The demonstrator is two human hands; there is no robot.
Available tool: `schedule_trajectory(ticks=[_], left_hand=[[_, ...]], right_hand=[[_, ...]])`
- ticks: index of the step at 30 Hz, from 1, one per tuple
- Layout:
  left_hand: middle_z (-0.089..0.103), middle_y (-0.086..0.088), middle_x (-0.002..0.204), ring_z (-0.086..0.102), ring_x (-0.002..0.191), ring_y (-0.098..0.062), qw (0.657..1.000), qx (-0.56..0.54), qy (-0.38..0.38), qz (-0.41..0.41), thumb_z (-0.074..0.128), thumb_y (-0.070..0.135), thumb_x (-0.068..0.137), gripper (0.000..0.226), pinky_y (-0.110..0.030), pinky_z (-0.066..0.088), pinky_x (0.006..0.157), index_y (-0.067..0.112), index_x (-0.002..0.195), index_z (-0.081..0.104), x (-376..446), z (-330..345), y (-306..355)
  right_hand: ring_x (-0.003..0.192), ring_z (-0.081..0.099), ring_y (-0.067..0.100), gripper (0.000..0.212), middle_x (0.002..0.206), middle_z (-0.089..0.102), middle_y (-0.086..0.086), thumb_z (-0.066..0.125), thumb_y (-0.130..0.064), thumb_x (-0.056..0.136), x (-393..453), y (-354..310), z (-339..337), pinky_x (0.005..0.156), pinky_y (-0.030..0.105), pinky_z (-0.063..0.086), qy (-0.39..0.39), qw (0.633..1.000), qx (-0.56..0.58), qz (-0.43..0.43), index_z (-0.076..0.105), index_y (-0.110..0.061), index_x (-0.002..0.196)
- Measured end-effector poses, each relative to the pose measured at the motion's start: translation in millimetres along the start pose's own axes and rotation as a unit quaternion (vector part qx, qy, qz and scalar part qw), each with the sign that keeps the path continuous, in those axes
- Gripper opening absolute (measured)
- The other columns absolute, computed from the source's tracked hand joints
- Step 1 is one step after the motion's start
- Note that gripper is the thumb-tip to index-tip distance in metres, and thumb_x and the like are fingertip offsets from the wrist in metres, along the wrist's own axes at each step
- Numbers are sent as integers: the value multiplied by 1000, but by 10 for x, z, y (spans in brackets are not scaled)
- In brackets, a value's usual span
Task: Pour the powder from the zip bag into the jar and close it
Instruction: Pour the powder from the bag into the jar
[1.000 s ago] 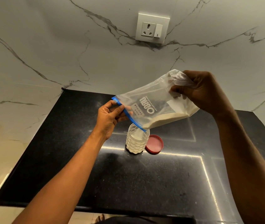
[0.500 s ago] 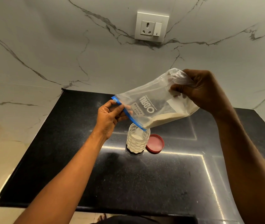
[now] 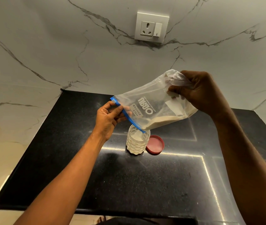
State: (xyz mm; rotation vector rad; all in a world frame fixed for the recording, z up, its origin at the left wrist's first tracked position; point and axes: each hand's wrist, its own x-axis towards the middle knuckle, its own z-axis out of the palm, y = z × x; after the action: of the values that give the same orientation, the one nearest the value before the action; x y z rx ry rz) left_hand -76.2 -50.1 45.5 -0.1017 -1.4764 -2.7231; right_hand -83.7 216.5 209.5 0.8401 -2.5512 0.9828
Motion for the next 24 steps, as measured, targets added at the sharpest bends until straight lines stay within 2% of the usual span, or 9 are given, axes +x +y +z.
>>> schedule_trajectory(ticks=[9,13,22,24], left_hand=[[76,-8,111,73,104,-30,1000,9,4,-7,62,10,91,23,-40,63,81,13,113,65,-32,-5,-17],[75,-10,113,73,105,-32,1000,11,9,-9,61,8,93,23,-42,63,83,12,115,66,-22,-21,-22],[74,-13,116,72,106,-34,1000,14,17,-10,57,3,97,22,-43,62,84,11,117,65,-16,-44,-49],[74,-12,114,72,106,-34,1000,15,18,-9,57,2,98,22,-43,62,84,11,116,66,-21,-34,-47]], right_hand=[[70,62,-11,26,86,65,-18,74,-24,86,-34,-12,8,64,7,45,4,1000,-9,2,71,-9,106],[66,61,-6,23,81,67,-13,75,-24,85,-25,-38,-11,63,16,48,2,1000,-16,7,73,-7,100],[70,62,-4,25,85,70,-2,75,-24,86,-8,-81,-5,64,18,50,7,1000,-26,6,73,-5,102],[70,62,-6,23,86,70,-5,74,-23,86,-11,-94,-2,64,13,49,6,1000,-24,8,73,-7,103]])
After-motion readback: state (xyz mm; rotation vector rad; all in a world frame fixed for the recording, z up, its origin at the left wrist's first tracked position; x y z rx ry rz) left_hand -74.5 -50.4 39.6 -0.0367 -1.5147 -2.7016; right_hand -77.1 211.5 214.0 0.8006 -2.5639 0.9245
